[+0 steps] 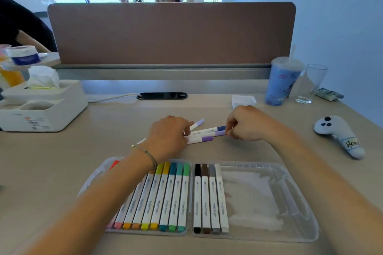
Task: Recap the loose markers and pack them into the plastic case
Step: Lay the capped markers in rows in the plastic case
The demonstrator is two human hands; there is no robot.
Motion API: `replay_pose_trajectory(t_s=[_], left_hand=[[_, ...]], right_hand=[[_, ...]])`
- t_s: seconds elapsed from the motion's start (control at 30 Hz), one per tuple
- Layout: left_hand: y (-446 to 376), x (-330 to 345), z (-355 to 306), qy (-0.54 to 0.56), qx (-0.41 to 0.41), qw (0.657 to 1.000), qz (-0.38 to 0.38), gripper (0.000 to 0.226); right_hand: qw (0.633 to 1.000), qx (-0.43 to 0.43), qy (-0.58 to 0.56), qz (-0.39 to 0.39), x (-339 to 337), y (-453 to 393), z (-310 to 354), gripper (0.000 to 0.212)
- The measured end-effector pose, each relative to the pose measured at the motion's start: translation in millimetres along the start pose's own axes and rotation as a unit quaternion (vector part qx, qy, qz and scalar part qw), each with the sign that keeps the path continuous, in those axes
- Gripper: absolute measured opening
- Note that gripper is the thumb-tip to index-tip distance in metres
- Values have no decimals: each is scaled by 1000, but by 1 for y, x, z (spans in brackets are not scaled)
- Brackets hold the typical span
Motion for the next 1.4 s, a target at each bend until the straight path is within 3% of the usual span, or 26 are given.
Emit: replay_pose_trajectory(t_s=[0.43,0.67,0.8,0.87,1.1,1.27,1.4], left_hand=[[-9,12,-4,-89,56,994,19,28],[-10,-12,13,111,37,992,54,6],[-10,-16,14,204,39,976,71,21],[-8,-18,11,251,51,961,101,29],[3,-27,11,441,38,886,138,21],[19,-20,-4,444,53,884,138,59],[34,-15,-20,495,78,851,156,77]], right_hand=[[997,-33,-36,-61,13,-33,-14,10],[994,-96,10,-49,28,-34,-1,8],[994,-94,11,-49,31,-33,0,11],[994,-93,3,-50,33,-33,-1,11],[993,-110,31,-14,30,-24,6,11],[994,-74,-59,-48,6,5,-4,6],[976,-60,-197,-71,-9,42,-23,11]])
Point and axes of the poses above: each hand's wrist, its own y-axis away from the middle knuckle, its own x-axis out of the palm, z = x × y, the point moved 4 cm from there along -y, towards the middle knuckle
